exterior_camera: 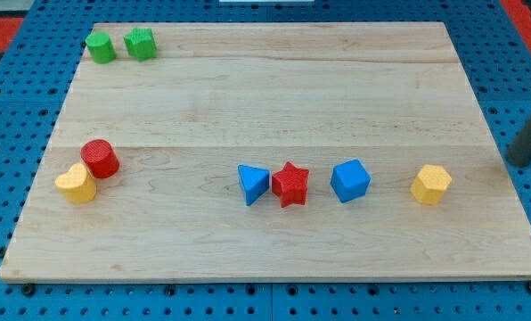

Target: Move the blue cube closer to the yellow heart

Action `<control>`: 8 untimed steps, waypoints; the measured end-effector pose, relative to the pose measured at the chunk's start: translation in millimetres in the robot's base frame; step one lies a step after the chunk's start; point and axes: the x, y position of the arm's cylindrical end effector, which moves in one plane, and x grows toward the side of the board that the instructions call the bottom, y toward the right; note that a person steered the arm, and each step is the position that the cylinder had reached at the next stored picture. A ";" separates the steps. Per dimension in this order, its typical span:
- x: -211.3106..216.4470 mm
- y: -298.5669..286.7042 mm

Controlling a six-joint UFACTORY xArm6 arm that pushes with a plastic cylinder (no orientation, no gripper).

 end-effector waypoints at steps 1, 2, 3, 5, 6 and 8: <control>44.2 -40.1; 61.6 -126.4; 32.2 -164.4; -38.9 -244.5; -43.4 -301.3; -26.8 -269.2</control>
